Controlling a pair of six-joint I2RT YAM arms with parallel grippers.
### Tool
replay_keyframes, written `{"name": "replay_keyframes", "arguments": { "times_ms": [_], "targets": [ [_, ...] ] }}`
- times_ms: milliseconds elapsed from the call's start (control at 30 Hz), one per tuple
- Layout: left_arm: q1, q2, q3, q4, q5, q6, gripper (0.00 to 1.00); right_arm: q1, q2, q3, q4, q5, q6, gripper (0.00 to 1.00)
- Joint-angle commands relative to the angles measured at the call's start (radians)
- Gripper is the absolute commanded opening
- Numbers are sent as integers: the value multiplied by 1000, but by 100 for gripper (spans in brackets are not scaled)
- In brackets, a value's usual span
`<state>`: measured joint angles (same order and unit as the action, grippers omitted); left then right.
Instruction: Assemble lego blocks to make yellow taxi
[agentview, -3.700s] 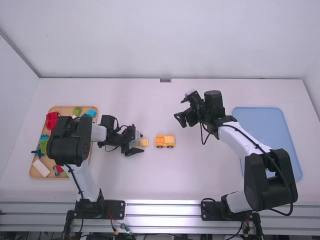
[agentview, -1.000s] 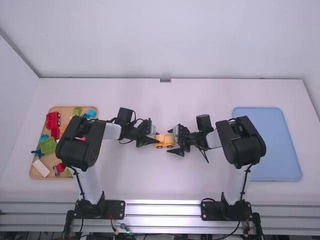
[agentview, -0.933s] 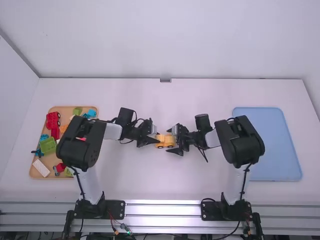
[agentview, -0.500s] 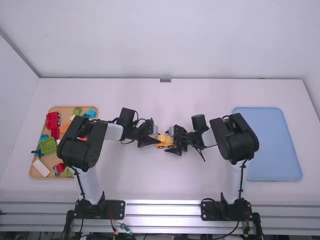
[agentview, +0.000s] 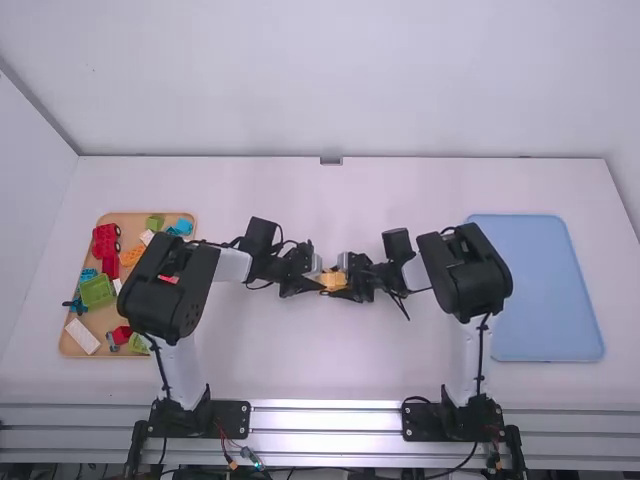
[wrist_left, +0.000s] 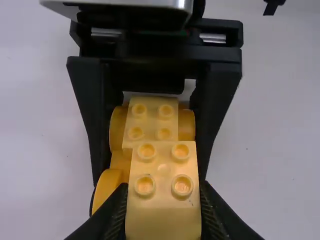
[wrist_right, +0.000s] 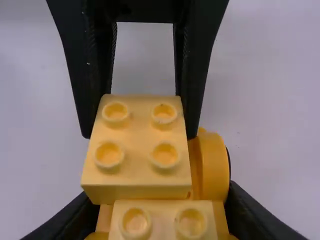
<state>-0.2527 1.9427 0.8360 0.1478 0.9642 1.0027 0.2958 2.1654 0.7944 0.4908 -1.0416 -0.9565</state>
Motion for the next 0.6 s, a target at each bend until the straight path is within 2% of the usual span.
{"name": "replay_keyframes", "arguments": {
  "times_ms": [0,100,433,567],
  "targets": [
    [-2,-18,7,0,-13,10,6,-1,20,11,-3,-10,17,46],
    [-2,-18,7,8,-41,11,5,0,20,10,-5,-11,13,43],
    [-11,-18,7,32,-41,43,5,14,20,-4,3,-5,9,42],
    [-10,-18,6,24,-47,41,9,5,20,-3,3,-9,10,42]
  ]
}}
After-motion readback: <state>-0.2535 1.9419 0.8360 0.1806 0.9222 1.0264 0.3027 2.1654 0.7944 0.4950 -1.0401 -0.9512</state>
